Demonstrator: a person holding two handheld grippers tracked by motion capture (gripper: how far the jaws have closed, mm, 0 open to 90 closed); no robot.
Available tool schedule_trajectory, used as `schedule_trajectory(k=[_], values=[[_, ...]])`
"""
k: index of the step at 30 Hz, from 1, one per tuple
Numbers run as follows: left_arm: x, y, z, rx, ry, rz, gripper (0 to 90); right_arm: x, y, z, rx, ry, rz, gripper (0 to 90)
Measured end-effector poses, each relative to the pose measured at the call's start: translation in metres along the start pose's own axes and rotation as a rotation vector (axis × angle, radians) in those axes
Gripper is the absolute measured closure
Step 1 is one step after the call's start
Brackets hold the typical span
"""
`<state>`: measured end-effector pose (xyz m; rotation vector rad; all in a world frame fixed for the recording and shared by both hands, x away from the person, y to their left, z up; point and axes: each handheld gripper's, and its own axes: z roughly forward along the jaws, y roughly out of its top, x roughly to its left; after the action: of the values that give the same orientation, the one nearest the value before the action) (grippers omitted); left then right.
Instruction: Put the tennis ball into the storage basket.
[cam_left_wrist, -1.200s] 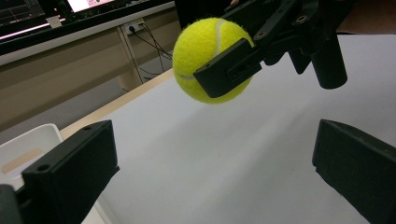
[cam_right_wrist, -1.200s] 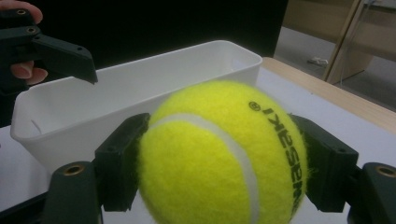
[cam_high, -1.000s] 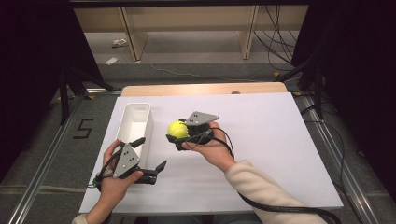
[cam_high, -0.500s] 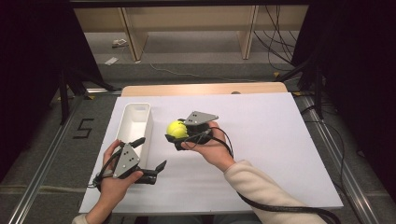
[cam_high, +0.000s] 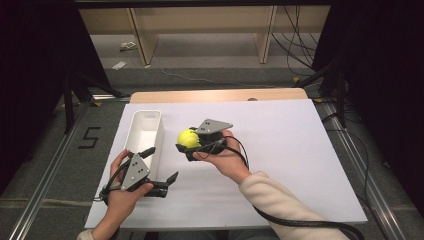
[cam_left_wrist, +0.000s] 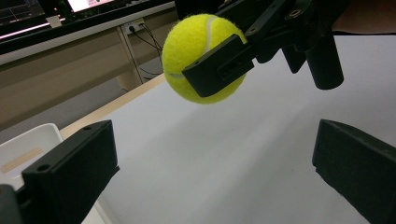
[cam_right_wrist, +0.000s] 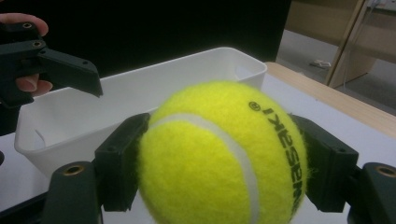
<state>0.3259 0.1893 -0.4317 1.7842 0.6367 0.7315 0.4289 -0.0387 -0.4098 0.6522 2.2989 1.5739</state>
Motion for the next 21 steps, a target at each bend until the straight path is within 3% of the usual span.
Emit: schedule_trajectory(k=[21], values=[[-0.0007,0.0006,-0.0009,0.002,0.0,0.002,0.0,-0.0005,0.0021,-0.0007,-0.004,-0.007,0.011,26.8]])
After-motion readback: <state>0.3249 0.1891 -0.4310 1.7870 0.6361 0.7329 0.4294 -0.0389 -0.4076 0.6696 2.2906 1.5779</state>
